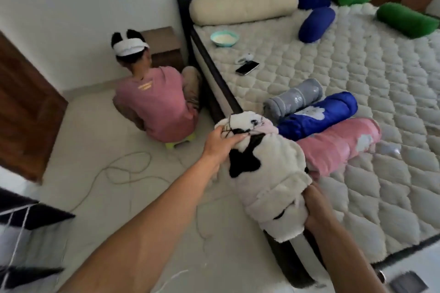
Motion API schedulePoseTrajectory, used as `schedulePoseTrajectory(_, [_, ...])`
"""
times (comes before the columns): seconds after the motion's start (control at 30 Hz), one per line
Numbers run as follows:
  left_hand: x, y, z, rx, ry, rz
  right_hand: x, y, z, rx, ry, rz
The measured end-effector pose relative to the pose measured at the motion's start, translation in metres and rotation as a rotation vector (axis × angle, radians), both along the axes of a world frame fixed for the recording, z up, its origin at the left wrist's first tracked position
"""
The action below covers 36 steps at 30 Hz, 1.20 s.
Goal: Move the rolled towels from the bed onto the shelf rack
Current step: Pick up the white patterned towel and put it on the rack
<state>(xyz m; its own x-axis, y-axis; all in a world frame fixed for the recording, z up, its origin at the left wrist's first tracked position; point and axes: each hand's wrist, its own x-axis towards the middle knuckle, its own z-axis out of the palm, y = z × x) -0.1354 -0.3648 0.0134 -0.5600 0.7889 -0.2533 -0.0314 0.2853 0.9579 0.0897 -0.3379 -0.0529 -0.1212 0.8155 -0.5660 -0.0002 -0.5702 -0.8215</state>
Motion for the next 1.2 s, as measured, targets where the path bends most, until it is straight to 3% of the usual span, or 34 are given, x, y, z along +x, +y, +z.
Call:
schedulePoseTrajectory(0.1, [-0.059,-0.075,0.012,0.051,-0.079,0.174,-0.065,-0.026,0.017,0.027,0.007,0.116])
schedulePoseTrajectory(0.33, [-0.177,-0.275,0.022,0.073,-0.078,0.648,-0.22,-0.152,0.033,0.065,-0.002,0.52])
schedulePoseTrajectory(0.7, [-0.27,-0.517,0.034,0.241,-0.074,1.277,-0.432,-0.322,0.066,0.113,0.181,1.038])
schedulePoseTrajectory(0.93, [-0.331,-0.611,0.085,0.295,0.135,1.731,-0.562,-0.428,0.102,0.139,0.406,1.364])
schedulePoseTrajectory(1.2, [-0.397,-0.684,0.157,0.207,0.493,1.913,-0.661,-0.528,0.145,-0.082,0.614,1.558])
